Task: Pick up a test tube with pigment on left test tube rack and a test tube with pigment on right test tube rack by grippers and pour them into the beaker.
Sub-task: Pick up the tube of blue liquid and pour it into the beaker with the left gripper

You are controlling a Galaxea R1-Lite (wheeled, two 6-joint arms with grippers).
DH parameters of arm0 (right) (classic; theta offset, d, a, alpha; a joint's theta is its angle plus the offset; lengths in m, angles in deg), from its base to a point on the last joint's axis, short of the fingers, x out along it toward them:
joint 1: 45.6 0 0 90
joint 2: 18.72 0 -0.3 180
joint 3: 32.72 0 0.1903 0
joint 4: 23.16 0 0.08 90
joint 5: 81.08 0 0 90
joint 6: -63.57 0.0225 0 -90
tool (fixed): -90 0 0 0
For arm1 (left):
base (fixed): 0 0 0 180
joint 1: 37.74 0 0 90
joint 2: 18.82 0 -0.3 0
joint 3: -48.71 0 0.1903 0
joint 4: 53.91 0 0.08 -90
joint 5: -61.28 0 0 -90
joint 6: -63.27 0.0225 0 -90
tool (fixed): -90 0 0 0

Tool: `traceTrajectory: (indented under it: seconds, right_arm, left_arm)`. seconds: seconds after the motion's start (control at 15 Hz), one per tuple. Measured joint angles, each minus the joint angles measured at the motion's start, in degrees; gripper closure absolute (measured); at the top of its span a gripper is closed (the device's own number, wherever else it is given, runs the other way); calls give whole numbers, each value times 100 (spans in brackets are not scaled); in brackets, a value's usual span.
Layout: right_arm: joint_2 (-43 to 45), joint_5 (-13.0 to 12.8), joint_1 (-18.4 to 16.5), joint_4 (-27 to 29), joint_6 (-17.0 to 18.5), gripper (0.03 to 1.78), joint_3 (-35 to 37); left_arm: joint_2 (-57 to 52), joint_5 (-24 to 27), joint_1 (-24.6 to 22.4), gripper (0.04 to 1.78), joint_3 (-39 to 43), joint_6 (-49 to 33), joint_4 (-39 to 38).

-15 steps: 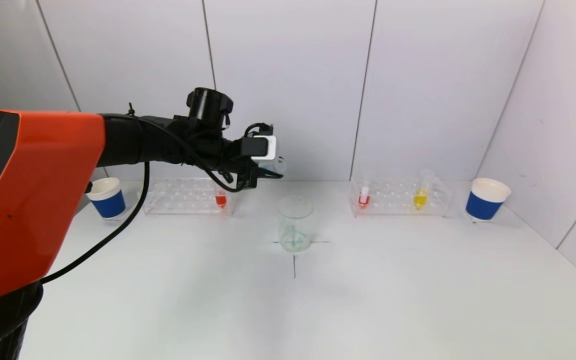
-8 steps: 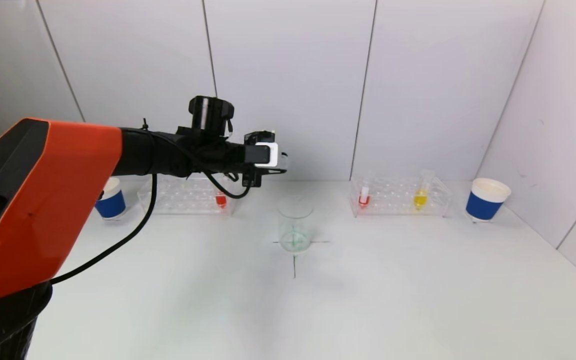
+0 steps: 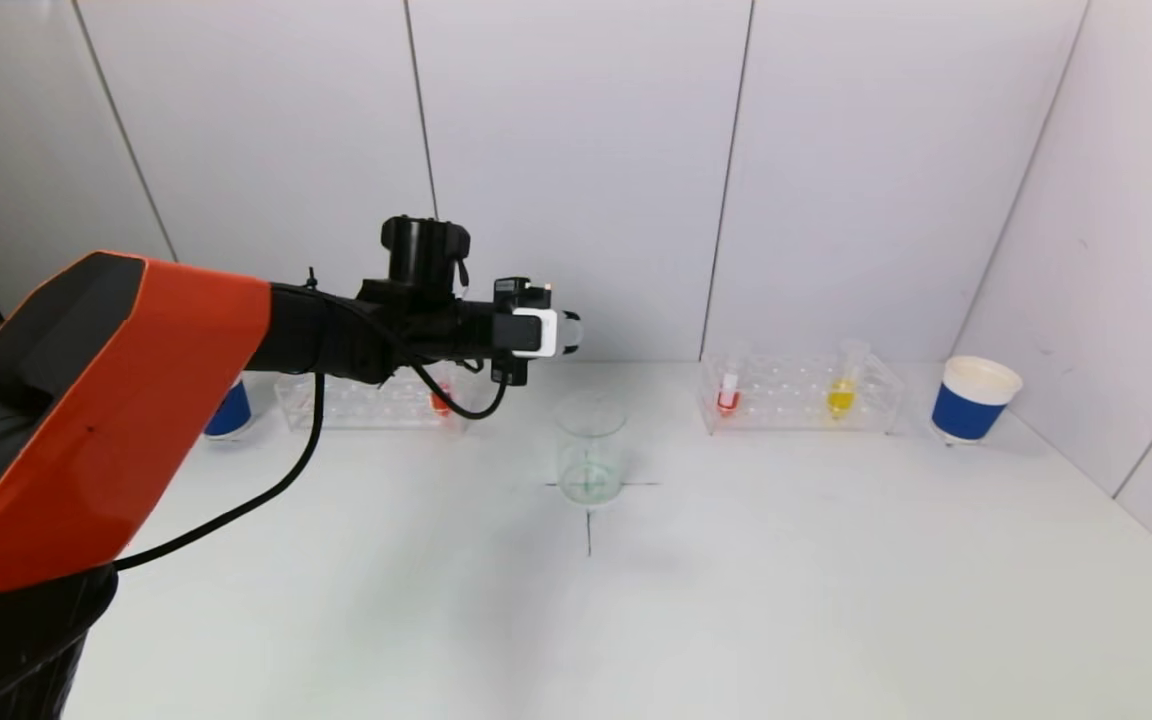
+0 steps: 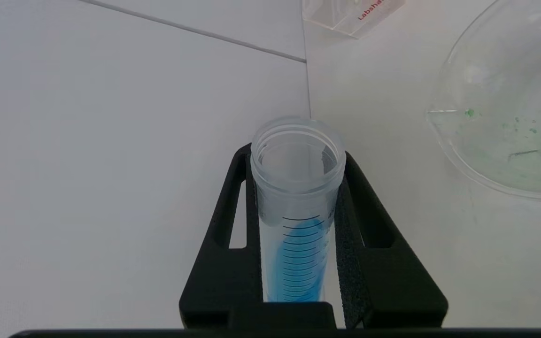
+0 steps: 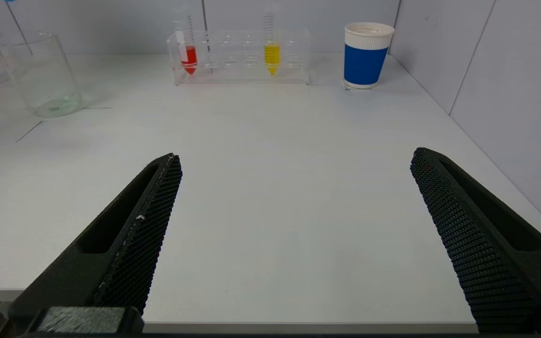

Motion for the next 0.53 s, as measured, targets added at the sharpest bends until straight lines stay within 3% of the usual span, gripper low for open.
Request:
traceTrajectory:
  seconds: [0.53]
  right_arm:
    - [0, 0, 1, -2, -2, 4, 0]
  left_arm:
    - [-32, 226, 23, 137, 516, -66, -1104]
